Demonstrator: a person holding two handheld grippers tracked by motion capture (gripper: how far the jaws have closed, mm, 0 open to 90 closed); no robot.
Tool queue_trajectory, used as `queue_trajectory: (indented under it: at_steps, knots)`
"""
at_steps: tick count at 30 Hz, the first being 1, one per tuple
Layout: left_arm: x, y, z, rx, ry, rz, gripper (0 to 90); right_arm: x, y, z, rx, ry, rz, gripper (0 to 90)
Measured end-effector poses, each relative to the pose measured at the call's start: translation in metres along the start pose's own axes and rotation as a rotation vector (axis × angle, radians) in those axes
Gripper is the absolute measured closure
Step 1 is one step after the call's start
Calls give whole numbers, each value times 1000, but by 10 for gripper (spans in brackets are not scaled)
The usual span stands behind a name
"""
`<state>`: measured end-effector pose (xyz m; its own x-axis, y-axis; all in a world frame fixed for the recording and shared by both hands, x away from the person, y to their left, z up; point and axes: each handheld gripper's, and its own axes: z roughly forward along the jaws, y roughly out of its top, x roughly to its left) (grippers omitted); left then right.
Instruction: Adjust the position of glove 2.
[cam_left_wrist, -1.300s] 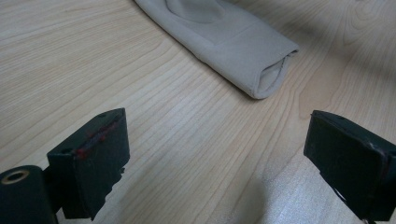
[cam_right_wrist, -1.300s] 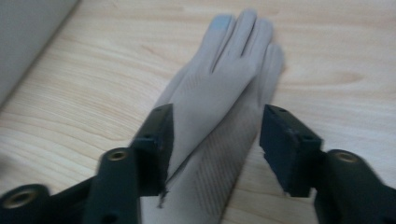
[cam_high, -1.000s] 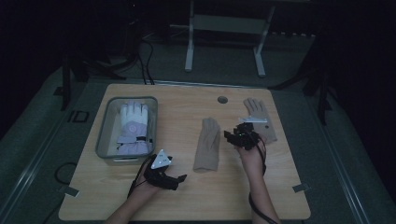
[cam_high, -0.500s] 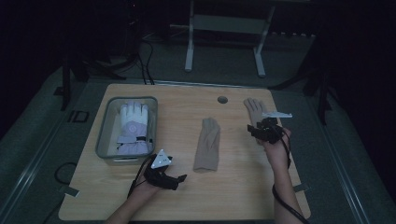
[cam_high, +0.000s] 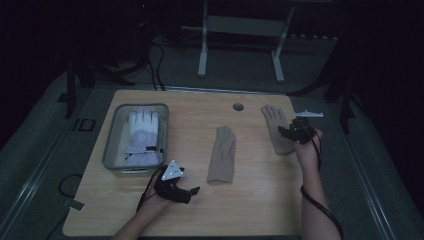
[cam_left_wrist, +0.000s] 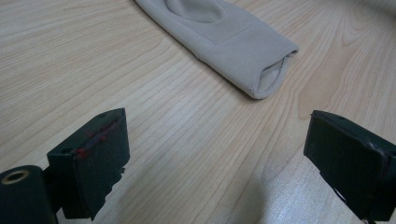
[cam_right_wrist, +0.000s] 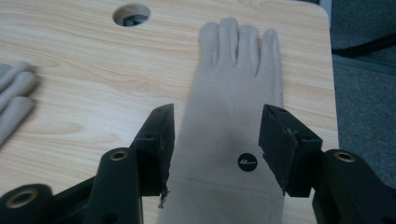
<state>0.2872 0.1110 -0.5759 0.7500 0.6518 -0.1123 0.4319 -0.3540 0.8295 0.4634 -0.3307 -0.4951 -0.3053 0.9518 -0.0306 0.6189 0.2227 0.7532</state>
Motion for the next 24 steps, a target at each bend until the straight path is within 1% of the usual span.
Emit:
queue_trajectory:
  at_steps: [2,3,4,5,6,7,8,9,11,13,14,15,16,17,18,19,20,22,23,24]
  knots:
    - [0,0,0,-4,0,-5,71,-2,0,7,4,3,12,441]
    - [0,0,0,-4,1,-6,72,-4,0,11,13,0,10,438]
    - [0,0,0,-4,1,-6,71,-4,0,11,13,0,10,438]
    - [0,0,0,-4,0,-4,71,-5,0,16,22,-5,5,426]
    - [0,0,0,-3,1,-3,71,-6,-1,26,39,-4,5,406]
    - [0,0,0,-1,0,0,72,-7,-1,29,48,-15,-3,407]
    - [0,0,0,-1,0,0,72,-7,-2,33,61,-14,-7,406]
    - [0,0,0,0,0,0,72,-7,-2,37,60,0,2,405]
    - [0,0,0,-3,1,-3,72,-6,-1,43,69,-25,-16,405]
    - [1,0,0,-5,1,-5,72,-8,1,48,66,-23,-9,395]
    - [1,0,0,-5,1,-5,72,-8,1,48,66,-23,-9,395]
    - [1,0,0,-5,1,-5,72,-10,2,50,67,-37,-5,395]
    - [1,0,0,3,-7,-3,71,-15,2,55,67,-45,10,358]
    - [1,0,0,2,-6,-4,72,-17,1,58,74,-68,12,362]
    - [1,0,0,1,-7,-5,71,-18,0,60,77,-70,15,362]
    - [1,0,0,1,-8,-5,71,-19,0,62,83,-67,7,362]
    - [1,0,0,2,-9,-7,71,-20,-1,64,94,-77,0,365]
    - [1,0,0,1,-11,-6,71,-19,-4,69,123,-55,-2,408]
    - [1,0,0,1,-11,-4,71,-19,-5,70,125,-59,-10,422]
    - [1,0,0,2,-10,-3,71,-19,-6,70,116,-55,2,435]
